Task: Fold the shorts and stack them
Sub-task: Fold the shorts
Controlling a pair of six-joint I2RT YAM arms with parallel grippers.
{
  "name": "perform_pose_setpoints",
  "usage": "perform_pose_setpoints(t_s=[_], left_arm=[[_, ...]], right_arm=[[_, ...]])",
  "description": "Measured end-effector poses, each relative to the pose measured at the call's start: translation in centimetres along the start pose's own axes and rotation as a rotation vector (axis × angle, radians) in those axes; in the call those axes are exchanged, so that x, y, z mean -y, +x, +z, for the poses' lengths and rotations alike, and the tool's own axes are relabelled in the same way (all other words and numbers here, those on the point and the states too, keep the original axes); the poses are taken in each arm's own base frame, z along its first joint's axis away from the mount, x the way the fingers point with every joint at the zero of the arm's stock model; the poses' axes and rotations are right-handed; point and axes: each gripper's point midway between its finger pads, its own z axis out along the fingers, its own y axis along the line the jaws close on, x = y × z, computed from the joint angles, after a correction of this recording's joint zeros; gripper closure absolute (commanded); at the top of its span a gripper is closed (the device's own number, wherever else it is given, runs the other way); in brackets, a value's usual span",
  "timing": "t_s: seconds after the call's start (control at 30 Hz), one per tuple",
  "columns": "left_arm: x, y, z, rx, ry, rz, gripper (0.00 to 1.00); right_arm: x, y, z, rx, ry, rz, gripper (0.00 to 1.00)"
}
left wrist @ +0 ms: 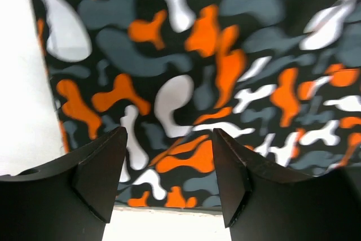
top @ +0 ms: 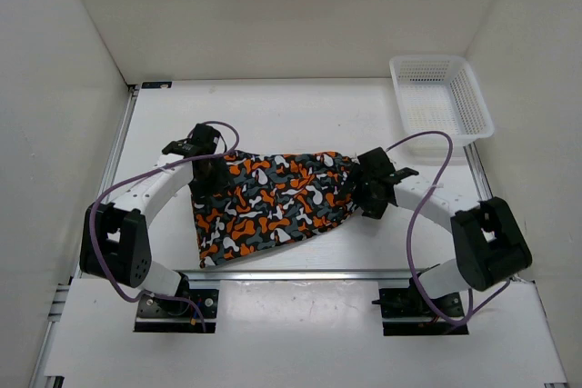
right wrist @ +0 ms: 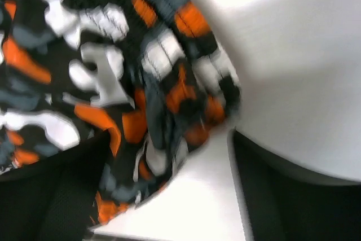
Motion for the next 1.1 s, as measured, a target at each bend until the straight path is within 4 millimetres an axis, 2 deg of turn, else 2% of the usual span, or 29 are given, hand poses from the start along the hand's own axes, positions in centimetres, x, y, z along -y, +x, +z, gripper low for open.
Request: perform_pose_setpoints(t_s=[0.1,0.2,0.27,0.37,0.43,0.53,0.57,0.63,0.67,0.7,0.73,0.83,0.87,0.93,1.1], left_arm=[[0.3,-1.1,-0.7,0.027,0.013,0.007,0.26],[0.4,-1.9,-1.1,0.041,0.019,0.011,0.26],[0.4,-2.2,-1.3,0.048,0.021,0.012,0.26],[0.5,-2.6,-1.6,0.057,0.025,0.012,0.26],[0.5,-2.7,-1.7,0.059,0.027,0.014,0.26],[0.6,-2.9,-1.7,0.062,0.029,0.016,0.26],[0.6,-2.9,-1.8,0.063,0.029,0.016,0.26],[0.5,-2.9,-1.8,0.062,0.027,0.014,0.26],[0.5,-3.0,-1.8,0.063,0.027,0.014,0.26],[0.4,-3.0,-1.8,0.062,0.025,0.013,0.26],[0.3,-3.0,-1.8,0.061,0.023,0.011,0.26],[-0.1,-3.2,-1.7,0.061,0.017,0.001,0.26],[-0.2,-3.3,-1.7,0.062,0.016,-0.003,0.26],[-0.4,-3.4,-1.7,0.063,0.013,-0.008,0.26],[-0.8,-3.7,-1.7,0.066,0.008,-0.012,0.26]], right_arm=[[0.1,0.5,-1.7,0.020,-0.001,-0.019,0.00],[0.9,-0.6,-3.5,0.069,0.009,-0.018,0.00],[1.4,-1.3,-4.2,0.092,0.012,-0.012,0.04],[2.4,-2.3,-4.1,0.093,0.021,-0.001,0.10],[2.6,-2.7,-3.2,0.068,0.017,0.006,0.13],[2.8,-2.4,-0.8,-0.001,0.027,-0.007,0.23],[2.7,-2.2,-0.1,-0.022,0.029,-0.014,0.30],[1.6,-2.9,0.6,-0.025,0.001,-0.033,0.37],[1.1,-3.1,1.0,-0.028,-0.012,-0.037,0.47],[0.7,-3.2,1.2,-0.032,-0.021,-0.040,0.49],[0.4,-3.3,1.5,-0.029,-0.028,-0.037,0.57],[0.0,-3.1,1.9,-0.035,-0.038,-0.036,0.69],[-0.2,-3.1,2.1,-0.036,-0.040,-0.033,0.84],[-0.5,-3.3,2.4,-0.036,-0.042,-0.022,1.00],[-0.4,-4.0,2.4,-0.003,-0.012,-0.010,1.00]])
